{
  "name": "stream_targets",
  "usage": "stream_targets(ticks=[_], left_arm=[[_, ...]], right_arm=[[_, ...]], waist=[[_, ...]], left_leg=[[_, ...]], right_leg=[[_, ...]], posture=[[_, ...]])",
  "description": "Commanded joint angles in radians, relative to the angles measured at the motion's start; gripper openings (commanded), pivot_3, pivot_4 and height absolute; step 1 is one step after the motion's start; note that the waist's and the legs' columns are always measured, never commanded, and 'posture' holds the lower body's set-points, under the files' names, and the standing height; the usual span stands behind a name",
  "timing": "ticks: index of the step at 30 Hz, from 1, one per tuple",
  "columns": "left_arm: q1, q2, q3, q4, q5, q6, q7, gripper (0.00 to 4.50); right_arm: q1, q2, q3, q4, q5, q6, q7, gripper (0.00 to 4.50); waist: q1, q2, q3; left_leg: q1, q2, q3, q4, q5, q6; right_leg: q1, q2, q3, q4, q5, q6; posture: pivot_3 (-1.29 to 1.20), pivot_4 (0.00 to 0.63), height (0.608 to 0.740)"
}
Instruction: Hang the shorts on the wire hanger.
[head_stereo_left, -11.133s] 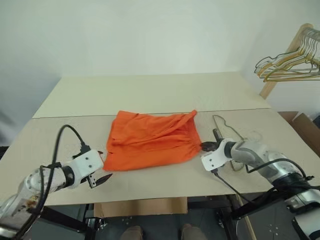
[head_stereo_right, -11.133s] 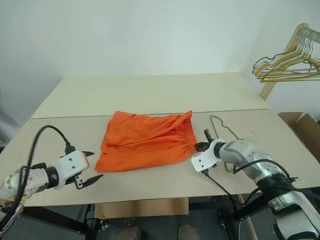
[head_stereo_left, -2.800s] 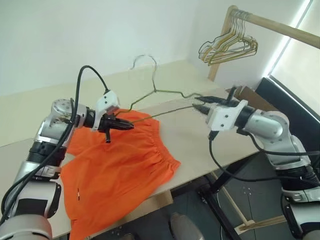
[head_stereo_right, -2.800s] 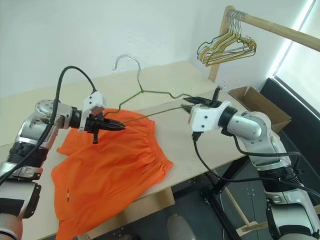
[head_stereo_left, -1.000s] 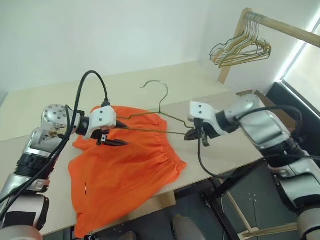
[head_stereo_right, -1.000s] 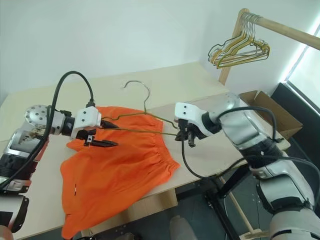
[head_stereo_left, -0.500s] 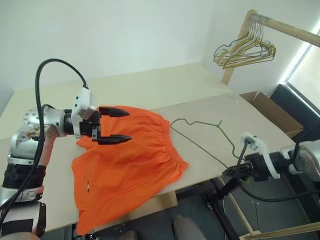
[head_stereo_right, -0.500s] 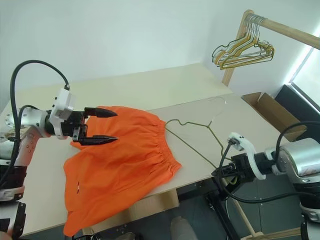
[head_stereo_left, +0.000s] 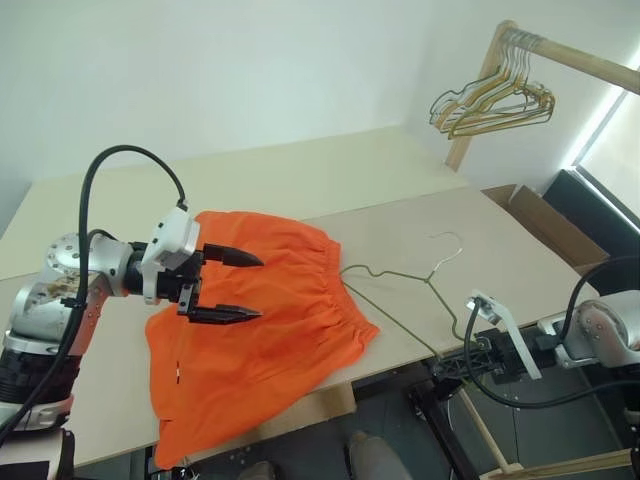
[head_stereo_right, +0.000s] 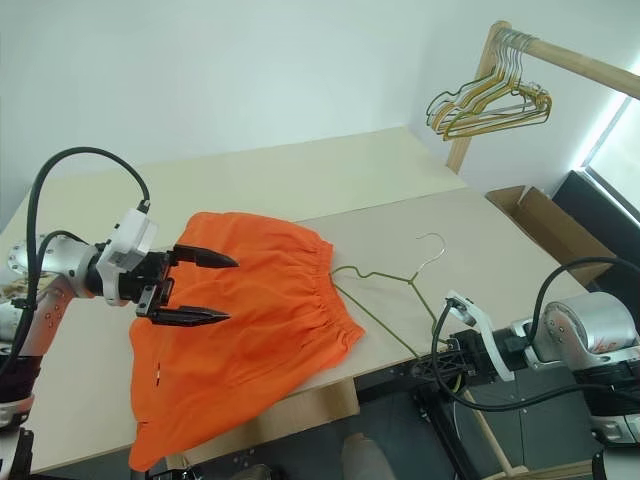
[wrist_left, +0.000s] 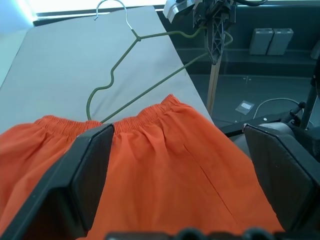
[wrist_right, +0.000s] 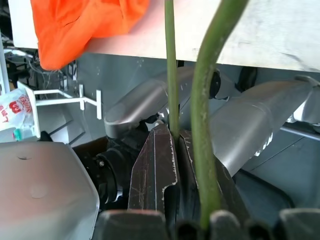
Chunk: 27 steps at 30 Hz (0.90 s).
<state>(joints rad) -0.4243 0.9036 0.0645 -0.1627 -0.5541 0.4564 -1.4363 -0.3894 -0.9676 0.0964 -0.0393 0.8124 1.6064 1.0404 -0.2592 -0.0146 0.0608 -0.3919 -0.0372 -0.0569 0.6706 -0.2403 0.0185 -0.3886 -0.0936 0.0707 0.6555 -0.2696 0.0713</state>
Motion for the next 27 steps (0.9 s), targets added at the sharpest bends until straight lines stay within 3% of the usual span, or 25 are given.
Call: stream_targets(ticks=[1, 5, 15, 22, 27], left_arm=[[0.009, 0.016, 0.041, -0.036, -0.022, -0.006, 0.015, 4.47], [0.042, 0.02, 0.056, -0.058, -0.029, -0.004, 0.025, 4.47], [0.082, 0.033, 0.081, -0.085, -0.041, -0.006, 0.042, 4.47], [0.087, 0.037, 0.083, -0.087, -0.045, -0.01, 0.049, 4.47], [0.07, 0.03, 0.066, -0.075, -0.034, -0.024, 0.05, 4.47]], right_arm=[[-0.034, -0.005, 0.002, 0.007, 0.049, 0.008, 0.006, 0.0], [-0.045, -0.028, 0.035, 0.004, 0.052, 0.007, 0.028, 0.0], [-0.114, 0.038, 0.058, 0.14, -0.024, -0.02, -0.048, 0.0], [-0.089, -0.022, 0.139, 0.025, 0.02, -0.098, 0.1, 0.0], [-0.193, 0.113, 0.152, 0.201, -0.079, -0.131, 0.009, 0.0]], waist=[[0.011, 0.0, 0.0], [0.029, 0.001, 0.0], [0.068, 0.001, 0.0], [0.086, 0.001, 0.0], [0.078, 0.001, 0.0]], left_leg=[[0.0, 0.0, 0.0, 0.0, 0.0, 0.0], [0.001, 0.0, 0.001, 0.0, 0.0, 0.0], [0.001, 0.0, 0.002, 0.0, 0.0, 0.0], [0.0, 0.0, 0.002, 0.0, 0.0, 0.0], [0.001, 0.0, 0.003, 0.0, 0.0, 0.0]], right_leg=[[0.0, 0.0, 0.0, 0.0, 0.0, 0.0], [0.0, 0.0, 0.001, 0.0, 0.0, 0.0], [0.0, -0.001, 0.001, -0.001, 0.0, 0.0], [0.0, -0.001, 0.001, -0.002, 0.0, 0.0], [0.0, 0.0, 0.001, -0.002, 0.001, 0.0]], posture=[[-0.21, 0.054, 0.74], [-0.19, 0.056, 0.74], [-0.17, 0.04, 0.74], [-0.16, 0.034, 0.74], [-0.17, 0.024, 0.74]])
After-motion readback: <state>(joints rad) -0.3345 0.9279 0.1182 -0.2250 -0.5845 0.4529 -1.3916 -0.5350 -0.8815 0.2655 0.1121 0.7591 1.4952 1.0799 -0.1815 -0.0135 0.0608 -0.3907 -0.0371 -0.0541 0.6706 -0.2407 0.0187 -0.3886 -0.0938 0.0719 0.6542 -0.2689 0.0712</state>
